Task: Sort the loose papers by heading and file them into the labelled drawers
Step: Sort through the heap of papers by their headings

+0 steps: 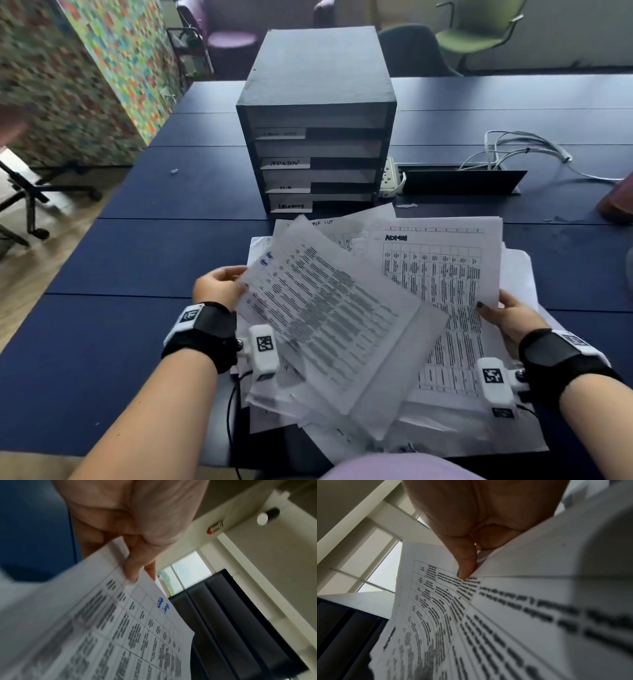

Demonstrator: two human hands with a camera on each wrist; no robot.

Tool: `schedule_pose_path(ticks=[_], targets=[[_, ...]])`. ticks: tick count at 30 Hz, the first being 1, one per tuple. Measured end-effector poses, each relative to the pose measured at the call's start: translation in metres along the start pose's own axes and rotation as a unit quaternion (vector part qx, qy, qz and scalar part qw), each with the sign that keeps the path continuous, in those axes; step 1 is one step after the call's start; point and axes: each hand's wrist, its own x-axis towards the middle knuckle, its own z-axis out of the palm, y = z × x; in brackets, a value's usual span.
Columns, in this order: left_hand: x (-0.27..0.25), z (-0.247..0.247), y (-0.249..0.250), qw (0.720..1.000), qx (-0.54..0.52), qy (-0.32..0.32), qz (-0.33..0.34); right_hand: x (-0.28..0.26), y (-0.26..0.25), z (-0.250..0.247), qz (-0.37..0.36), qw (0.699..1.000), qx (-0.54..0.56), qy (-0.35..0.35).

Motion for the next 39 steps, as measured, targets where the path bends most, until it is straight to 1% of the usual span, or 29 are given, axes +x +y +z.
schedule_pose_path(ticks=[3,6,7,9,13,16,19,22,24,28,30,31,33,34,35,37,39], targets=[[0.006,-0.02,0.015,0.998,-0.015,0.057,0.035,-0.012,-0.011,0.001,0.0,1.0,0.014,-0.026],[0.018,-0.037,0.023,0.995,-0.028,0.083,0.045,-0.014,-0.023,-0.002,-0.008,0.999,0.019,-0.041],[0.021,-0.04,0.025,0.995,-0.033,0.086,0.039,-0.013,-0.028,-0.005,-0.008,0.999,0.019,-0.036],[0.025,-0.041,0.028,0.995,-0.036,0.08,0.036,-0.012,-0.036,-0.009,-0.005,0.999,0.019,-0.049],[0.02,-0.027,0.039,0.996,-0.04,0.054,0.06,-0.016,-0.051,-0.005,-0.006,0.994,0.054,-0.092],[0.015,-0.005,0.046,0.995,-0.036,0.016,0.094,-0.02,-0.061,0.004,-0.018,0.991,0.054,-0.118],[0.009,0.02,0.05,0.989,0.005,-0.052,0.138,-0.02,-0.062,0.013,-0.011,0.991,0.042,-0.125],[-0.004,0.048,0.05,0.968,0.054,-0.133,0.204,-0.014,-0.051,0.019,0.005,0.994,0.027,-0.109],[-0.018,0.065,0.048,0.952,0.068,-0.189,0.232,-0.01,-0.04,0.022,0.009,0.996,0.016,-0.088],[-0.039,0.087,0.045,0.941,0.035,-0.278,0.19,-0.005,-0.019,0.025,0.026,0.998,0.011,-0.059],[-0.035,0.091,0.04,0.946,0.016,-0.283,0.155,-0.002,-0.01,0.021,0.042,0.998,-0.012,-0.039],[-0.031,0.091,0.037,0.956,0.021,-0.261,0.134,0.0,-0.005,0.019,0.048,0.998,-0.026,-0.032],[-0.02,0.086,0.029,0.978,0.064,-0.171,0.097,0.002,0.002,0.017,0.047,0.997,-0.054,-0.02],[-0.014,0.082,0.022,0.984,0.101,-0.125,0.08,0.002,0.003,0.017,0.045,0.997,-0.063,-0.014],[-0.012,0.078,0.017,0.985,0.135,-0.094,0.059,0.004,0.004,0.016,0.044,0.996,-0.071,-0.012],[-0.009,0.073,0.007,0.985,0.155,-0.074,0.023,0.004,0.004,0.017,0.044,0.995,-0.088,-0.022],[-0.01,0.072,0.001,0.99,0.121,-0.074,-0.009,0.003,0.002,0.018,0.047,0.994,-0.09,-0.03]])
